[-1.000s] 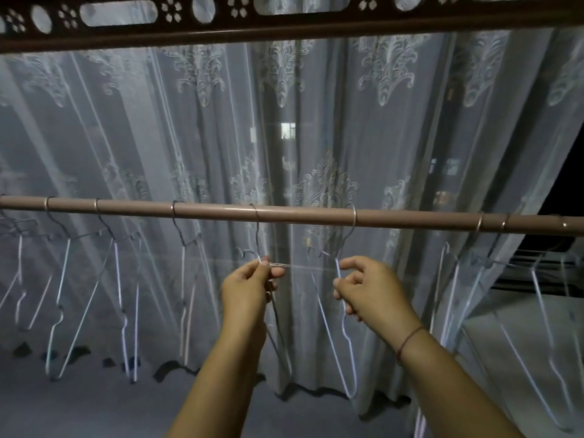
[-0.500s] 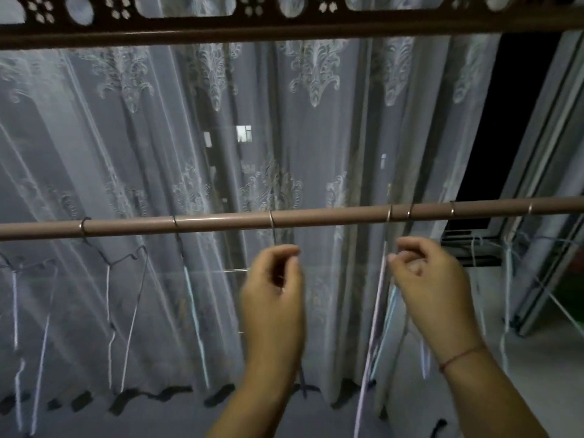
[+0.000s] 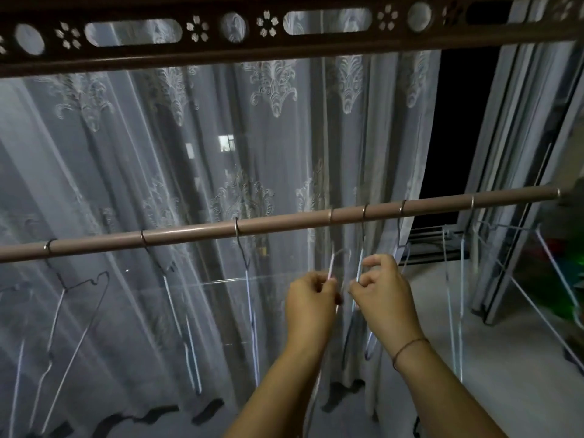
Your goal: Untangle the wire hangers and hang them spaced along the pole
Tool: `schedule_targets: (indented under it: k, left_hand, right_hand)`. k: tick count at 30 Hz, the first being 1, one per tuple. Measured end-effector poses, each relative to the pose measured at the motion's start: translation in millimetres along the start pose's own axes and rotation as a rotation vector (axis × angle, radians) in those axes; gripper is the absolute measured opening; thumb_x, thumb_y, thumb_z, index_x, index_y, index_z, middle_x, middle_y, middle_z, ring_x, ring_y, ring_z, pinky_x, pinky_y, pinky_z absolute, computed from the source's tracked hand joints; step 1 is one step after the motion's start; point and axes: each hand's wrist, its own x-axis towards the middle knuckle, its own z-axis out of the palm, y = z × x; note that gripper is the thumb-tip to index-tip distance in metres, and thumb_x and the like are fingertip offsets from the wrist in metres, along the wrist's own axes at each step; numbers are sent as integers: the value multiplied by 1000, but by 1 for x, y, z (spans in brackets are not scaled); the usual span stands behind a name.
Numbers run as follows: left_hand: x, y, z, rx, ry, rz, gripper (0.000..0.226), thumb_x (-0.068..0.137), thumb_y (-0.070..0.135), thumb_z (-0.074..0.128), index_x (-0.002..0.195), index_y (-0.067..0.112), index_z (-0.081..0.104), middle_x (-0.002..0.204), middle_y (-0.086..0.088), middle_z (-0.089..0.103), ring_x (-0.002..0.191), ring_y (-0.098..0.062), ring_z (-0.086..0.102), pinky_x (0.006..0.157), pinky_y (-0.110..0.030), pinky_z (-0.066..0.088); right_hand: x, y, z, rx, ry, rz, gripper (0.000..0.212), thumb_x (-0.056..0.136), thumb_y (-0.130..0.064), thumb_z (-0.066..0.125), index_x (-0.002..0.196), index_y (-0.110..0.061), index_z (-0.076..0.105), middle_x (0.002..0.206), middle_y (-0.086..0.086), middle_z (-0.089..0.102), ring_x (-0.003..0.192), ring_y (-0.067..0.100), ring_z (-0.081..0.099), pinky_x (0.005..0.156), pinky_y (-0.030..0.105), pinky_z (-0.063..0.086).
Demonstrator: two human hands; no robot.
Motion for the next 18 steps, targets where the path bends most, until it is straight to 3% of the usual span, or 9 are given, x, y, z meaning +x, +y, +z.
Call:
schedule_targets:
  k: [2,4,8,11,15,18]
  left_hand:
    - [-1,-2,-5,-56,81,-15,22,93,22,52,75,26,62,69,-4,68,60,-10,57,65,-29,49]
    - [-2,-6,-11,-86,147,-30,18,93,23,52,80,26,63,69,-2,68,59,-9,55,65,-30,49]
    - [-1,-11,-16,-94,201,-48,13,94,23,51,90,24,64,68,-1,68,65,-10,60,72,-32,52]
    - [0,-11,-16,-103,206,-44,13,94,21,50,95,22,63,72,0,67,72,-11,63,75,-32,53]
    - [2,-8,-11,-36,237,-47,24,92,22,54,115,21,53,88,3,63,75,-8,58,63,-21,46]
    - [0,-3,-4,90,336,51,48,87,25,60,131,23,42,123,2,50,111,-15,50,92,-33,46]
  right_hand:
    - [2,-2,0,43,-14,-6,28,81,-6,61,103,-18,48,68,6,64,63,18,61,59,33,54]
    - [4,-4,1,58,-33,-20,30,81,-7,61,104,-21,49,71,7,65,65,18,62,65,37,58]
    - [5,-3,6,24,-59,-23,28,83,-9,60,106,-20,50,73,2,63,66,18,63,67,30,56]
    - [6,0,7,5,-92,-7,29,83,-11,60,107,-23,48,72,3,63,67,19,63,68,35,56]
    - [10,2,-11,66,-61,-21,20,86,-17,59,102,-22,49,71,0,61,65,15,62,59,24,50]
    - [18,7,-34,26,123,-101,12,86,-16,59,92,-21,50,72,-3,56,63,6,55,50,7,40]
